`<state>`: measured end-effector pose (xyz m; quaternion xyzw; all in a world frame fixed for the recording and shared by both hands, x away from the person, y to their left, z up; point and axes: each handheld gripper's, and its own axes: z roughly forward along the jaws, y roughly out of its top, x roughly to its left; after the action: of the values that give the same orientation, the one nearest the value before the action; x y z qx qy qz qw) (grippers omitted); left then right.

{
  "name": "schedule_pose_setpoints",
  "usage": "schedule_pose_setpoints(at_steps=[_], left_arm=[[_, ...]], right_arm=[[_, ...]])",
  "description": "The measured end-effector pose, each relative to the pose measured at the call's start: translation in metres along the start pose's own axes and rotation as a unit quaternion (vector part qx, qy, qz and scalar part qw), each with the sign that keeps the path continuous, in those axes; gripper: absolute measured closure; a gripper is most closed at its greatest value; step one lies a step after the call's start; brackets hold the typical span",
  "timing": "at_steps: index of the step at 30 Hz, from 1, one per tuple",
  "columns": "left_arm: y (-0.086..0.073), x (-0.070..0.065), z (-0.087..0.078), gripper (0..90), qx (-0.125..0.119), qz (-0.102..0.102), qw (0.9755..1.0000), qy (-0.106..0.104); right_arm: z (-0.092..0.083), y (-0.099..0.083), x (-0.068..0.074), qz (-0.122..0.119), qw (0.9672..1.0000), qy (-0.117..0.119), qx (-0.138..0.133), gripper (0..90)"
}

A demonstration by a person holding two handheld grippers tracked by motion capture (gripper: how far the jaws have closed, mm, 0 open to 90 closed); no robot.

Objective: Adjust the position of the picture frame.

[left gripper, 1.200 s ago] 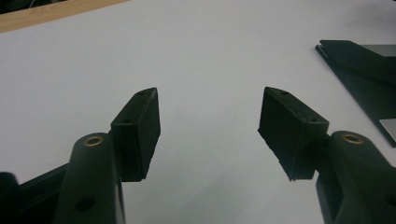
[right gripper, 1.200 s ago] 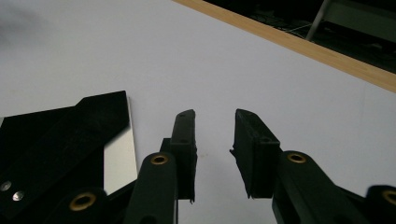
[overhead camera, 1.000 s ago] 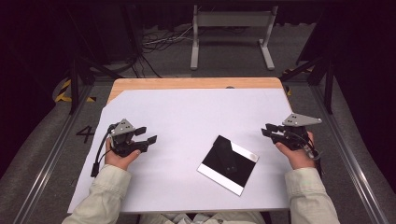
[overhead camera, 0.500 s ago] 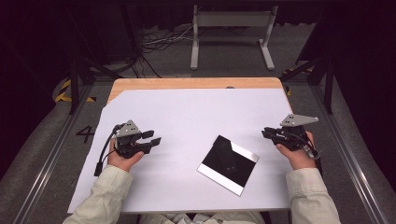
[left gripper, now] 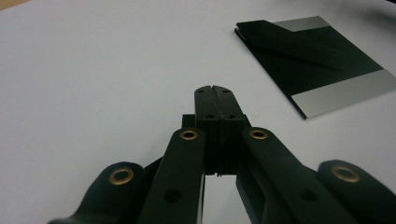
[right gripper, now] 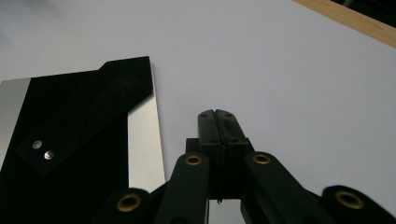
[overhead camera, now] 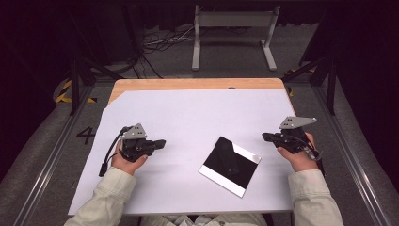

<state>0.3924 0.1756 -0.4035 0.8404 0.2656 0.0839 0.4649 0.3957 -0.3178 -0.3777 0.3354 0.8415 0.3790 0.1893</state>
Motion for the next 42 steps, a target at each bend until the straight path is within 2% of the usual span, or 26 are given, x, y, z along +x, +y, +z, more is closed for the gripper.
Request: schedule_pose_setpoints(at_steps=[9, 13, 17, 26, 31, 37, 42], left_arm=[[0.008, -0.017, 0.015, 90.0, 0.022, 0.029, 0.9983, -0.045], [0.011, -0.025, 0.024, 90.0, 0.036, 0.042, 0.9958, -0.073], [0.013, -0.034, 0.034, 90.0, 0.052, 0.05, 0.9934, -0.09], [0.015, -0.047, 0.051, 90.0, 0.071, 0.063, 0.989, -0.114], [0.014, -0.054, 0.062, 90.0, 0.09, 0.071, 0.9862, -0.12], [0.014, -0.059, 0.071, 90.0, 0.098, 0.074, 0.9841, -0.128], [0.015, -0.063, 0.08, 90.0, 0.113, 0.079, 0.9815, -0.133]], right_arm=[[-0.003, -0.003, -0.001, 0.006, 1.0, -0.002, 0.004, 89.4], [-0.003, -0.005, -0.001, 0.009, 0.9999, -0.003, 0.005, 89.4], [-0.003, -0.007, -0.001, 0.011, 0.9999, -0.003, 0.009, 89.4], [0.0, -0.009, 0.0, 0.012, 0.9998, -0.002, 0.018, 89.3], [0.001, -0.01, 0.001, 0.014, 0.9997, -0.002, 0.022, 89.3], [0.0, -0.013, 0.0, 0.02, 0.9994, -0.004, 0.026, 89.2], [-0.002, -0.015, -0.001, 0.031, 0.999, -0.008, 0.03, 89.0]])
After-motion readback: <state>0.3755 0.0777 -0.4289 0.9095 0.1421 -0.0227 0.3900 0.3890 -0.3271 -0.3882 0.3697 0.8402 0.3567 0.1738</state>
